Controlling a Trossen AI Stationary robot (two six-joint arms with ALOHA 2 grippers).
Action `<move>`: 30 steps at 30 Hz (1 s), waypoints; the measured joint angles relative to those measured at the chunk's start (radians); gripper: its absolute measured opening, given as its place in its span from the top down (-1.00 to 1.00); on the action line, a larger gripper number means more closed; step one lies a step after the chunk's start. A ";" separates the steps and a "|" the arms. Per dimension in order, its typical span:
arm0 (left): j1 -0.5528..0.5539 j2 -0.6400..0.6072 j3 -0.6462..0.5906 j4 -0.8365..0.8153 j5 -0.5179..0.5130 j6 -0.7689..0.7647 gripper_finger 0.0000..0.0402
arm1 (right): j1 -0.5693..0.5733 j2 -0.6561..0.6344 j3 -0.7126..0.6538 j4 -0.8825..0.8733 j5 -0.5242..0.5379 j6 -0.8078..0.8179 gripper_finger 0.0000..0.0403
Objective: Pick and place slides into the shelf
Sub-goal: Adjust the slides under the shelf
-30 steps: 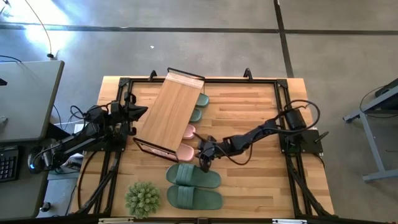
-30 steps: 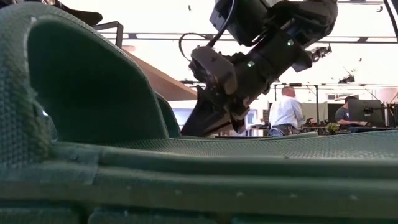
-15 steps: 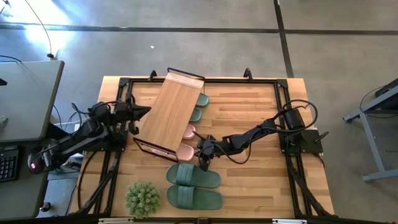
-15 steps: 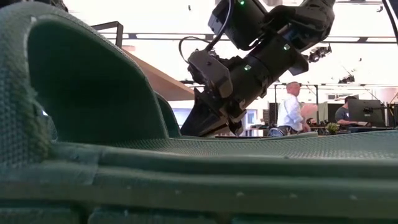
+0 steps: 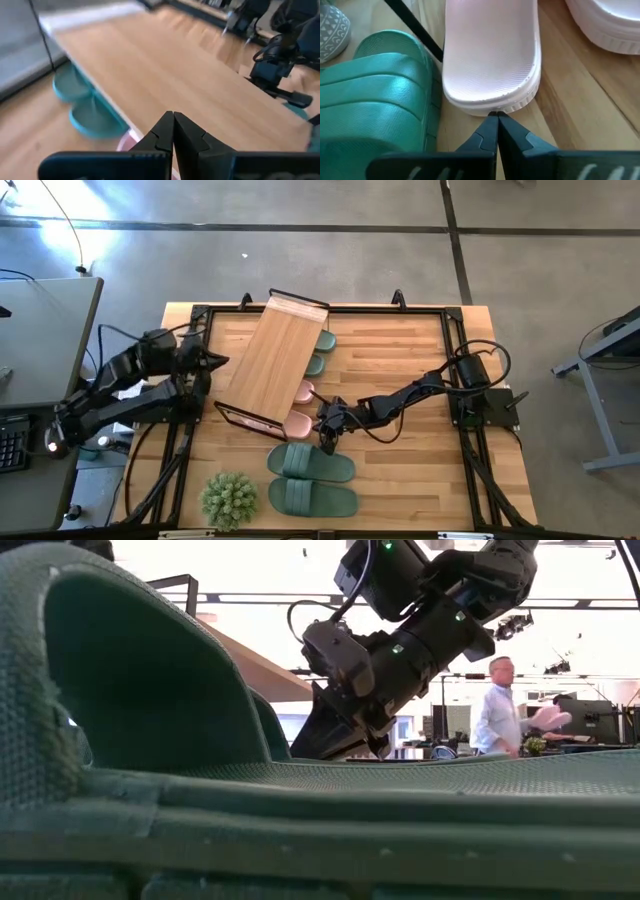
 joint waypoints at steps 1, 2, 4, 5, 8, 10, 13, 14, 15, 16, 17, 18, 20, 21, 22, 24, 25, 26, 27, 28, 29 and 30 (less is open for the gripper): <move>0.000 0.037 0.029 -0.035 -0.001 -0.028 1.00 | 0.000 0.000 0.000 -0.001 -0.003 0.000 1.00; 0.000 0.079 0.054 -0.074 -0.004 -0.043 1.00 | 0.000 0.000 0.000 -0.002 -0.003 0.000 1.00; 0.000 0.166 0.101 -0.168 -0.032 -0.044 1.00 | 0.000 0.000 0.000 -0.002 -0.004 0.000 1.00; 0.000 0.211 0.123 -0.208 -0.046 -0.043 1.00 | 0.000 0.000 0.000 -0.003 -0.004 0.000 1.00; 0.000 0.343 0.166 -0.322 -0.088 -0.032 1.00 | 0.000 0.000 0.000 -0.005 -0.004 0.000 1.00; 0.000 0.412 0.179 -0.332 -0.089 -0.008 1.00 | 0.000 0.000 0.000 -0.006 -0.004 0.000 1.00; 0.000 0.483 0.182 -0.320 -0.063 0.022 1.00 | 0.003 0.000 0.000 -0.006 -0.003 0.000 1.00; 0.000 0.503 0.182 -0.312 -0.052 0.033 1.00 | 0.003 0.000 0.000 -0.006 -0.003 0.000 1.00; 0.000 0.520 0.182 -0.305 -0.040 0.041 1.00 | 0.003 0.000 0.000 -0.006 -0.003 0.000 1.00; 0.000 0.537 0.182 -0.299 -0.030 0.045 1.00 | 0.003 0.000 0.000 -0.006 -0.003 0.000 1.00; 0.000 0.545 0.182 -0.293 -0.025 0.048 1.00 | 0.003 0.000 0.000 -0.007 -0.003 0.000 1.00; 0.000 0.549 0.182 -0.287 -0.021 0.049 1.00 | 0.003 0.000 0.000 -0.007 -0.003 0.000 1.00; 0.000 0.554 0.182 -0.277 -0.022 0.049 1.00 | 0.003 0.000 0.000 -0.006 -0.003 0.000 1.00; 0.000 0.554 0.182 -0.270 -0.022 0.049 1.00 | 0.003 0.000 0.000 -0.006 -0.003 0.000 1.00; 0.000 0.552 0.183 -0.268 -0.021 0.047 1.00 | 0.003 0.000 0.000 -0.006 -0.003 0.000 1.00; 0.000 0.553 0.183 -0.270 -0.021 0.047 1.00 | 0.003 0.000 0.000 -0.006 -0.003 0.000 1.00; 0.000 0.553 0.183 -0.270 -0.021 0.046 1.00 | 0.003 0.000 0.000 -0.006 -0.003 0.000 1.00; 0.000 0.553 0.183 -0.269 -0.021 0.043 1.00 | 0.003 0.000 0.000 -0.006 -0.003 -0.001 1.00; 0.000 0.553 0.183 -0.270 -0.020 0.039 1.00 | 0.003 0.000 0.000 -0.004 -0.003 -0.001 1.00; 0.000 0.553 0.183 -0.269 -0.019 0.039 1.00 | 0.003 0.002 0.000 0.003 -0.003 0.000 1.00; 0.000 0.553 0.183 -0.270 -0.019 0.039 1.00 | 0.002 0.003 0.000 0.009 -0.004 0.000 1.00; 0.000 0.553 0.183 -0.270 -0.019 0.039 1.00 | 0.001 0.004 0.000 0.009 -0.005 0.000 1.00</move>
